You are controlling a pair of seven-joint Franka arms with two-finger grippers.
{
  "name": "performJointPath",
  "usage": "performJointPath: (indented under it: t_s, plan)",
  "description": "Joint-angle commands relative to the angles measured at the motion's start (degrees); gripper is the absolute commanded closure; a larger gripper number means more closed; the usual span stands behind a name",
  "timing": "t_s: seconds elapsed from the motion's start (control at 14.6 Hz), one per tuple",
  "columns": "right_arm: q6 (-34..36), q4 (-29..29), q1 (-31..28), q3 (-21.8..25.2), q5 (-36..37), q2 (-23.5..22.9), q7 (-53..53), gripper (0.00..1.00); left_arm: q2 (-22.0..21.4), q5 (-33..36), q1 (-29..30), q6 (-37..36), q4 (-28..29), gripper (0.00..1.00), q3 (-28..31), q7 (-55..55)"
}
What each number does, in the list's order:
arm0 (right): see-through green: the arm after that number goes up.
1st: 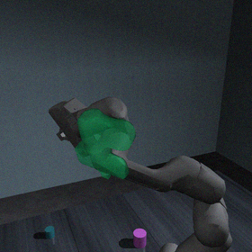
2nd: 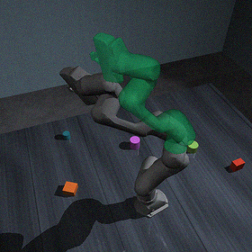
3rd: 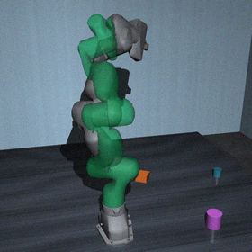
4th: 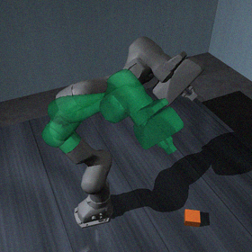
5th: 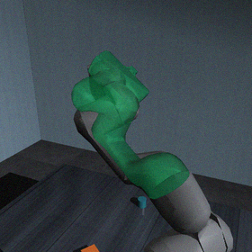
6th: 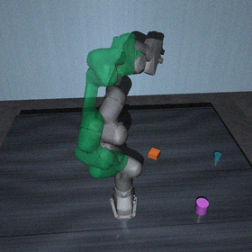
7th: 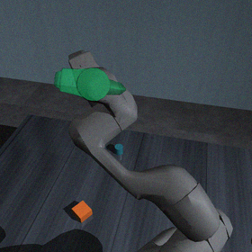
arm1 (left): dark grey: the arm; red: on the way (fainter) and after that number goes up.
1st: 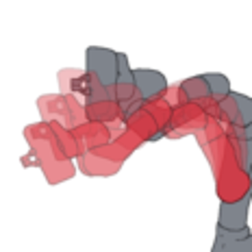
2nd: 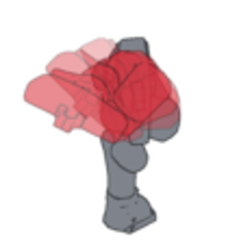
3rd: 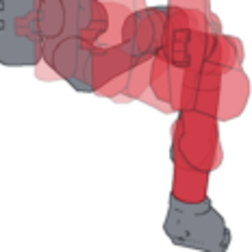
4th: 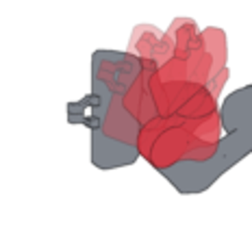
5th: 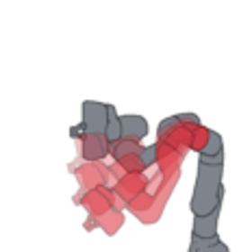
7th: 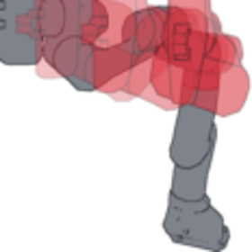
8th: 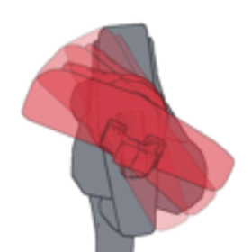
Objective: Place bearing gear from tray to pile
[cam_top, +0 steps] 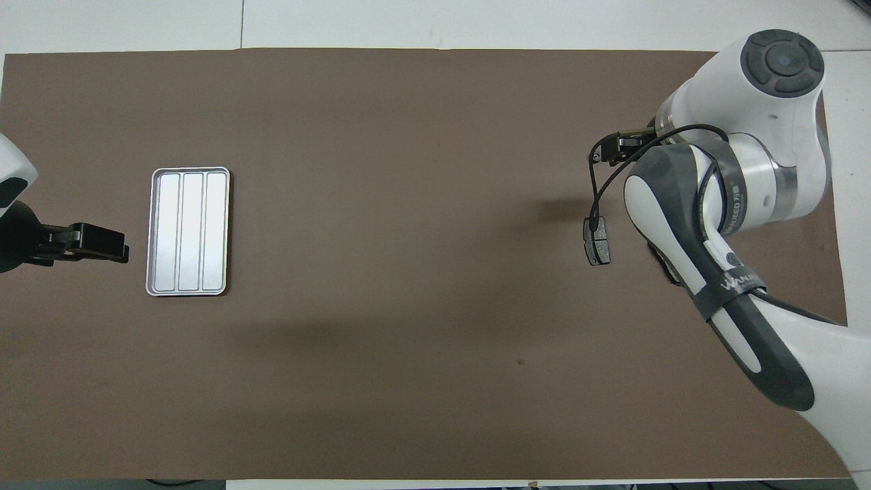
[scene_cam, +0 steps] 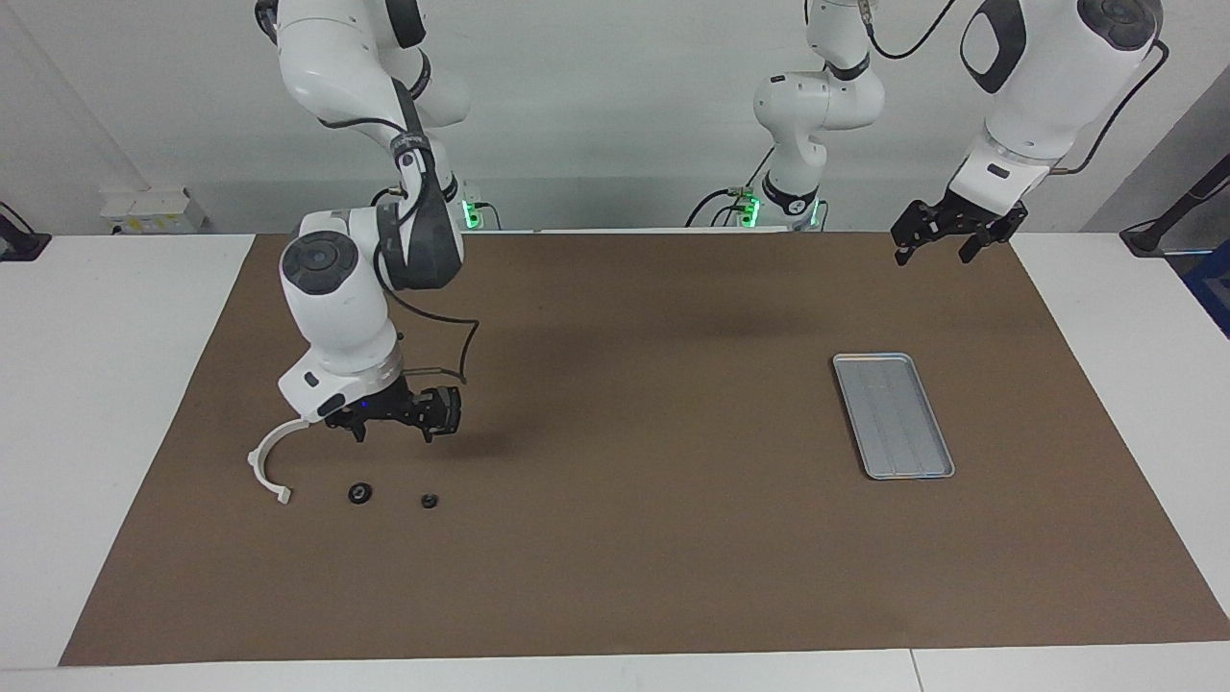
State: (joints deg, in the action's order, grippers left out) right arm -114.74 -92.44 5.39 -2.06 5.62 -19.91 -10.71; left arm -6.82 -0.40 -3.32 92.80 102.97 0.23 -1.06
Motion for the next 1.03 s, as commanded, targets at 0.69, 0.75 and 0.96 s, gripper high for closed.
performJointPath:
  t_s: [0.69, 0.75, 0.96]
  plan:
    - [23.1, -1.3, -2.5, -0.6, -5.3, 20.9, 6.5, 0.0, -1.0, -0.6, 0.0, -0.1, 0.6, 0.0, 0.2, 0.2]
    - [23.7, -1.6, -2.1, -0.6, -5.5, 22.4, 4.8, 0.0, -1.0, -0.6, 0.0, -0.1, 0.6, 0.0, 0.2, 0.2]
    - [25.7, -2.2, -2.0, -0.3, -5.6, 24.9, 4.4, 0.0, -1.0, -0.6, 0.0, 0.0, 0.6, 0.0, 0.2, 0.3]
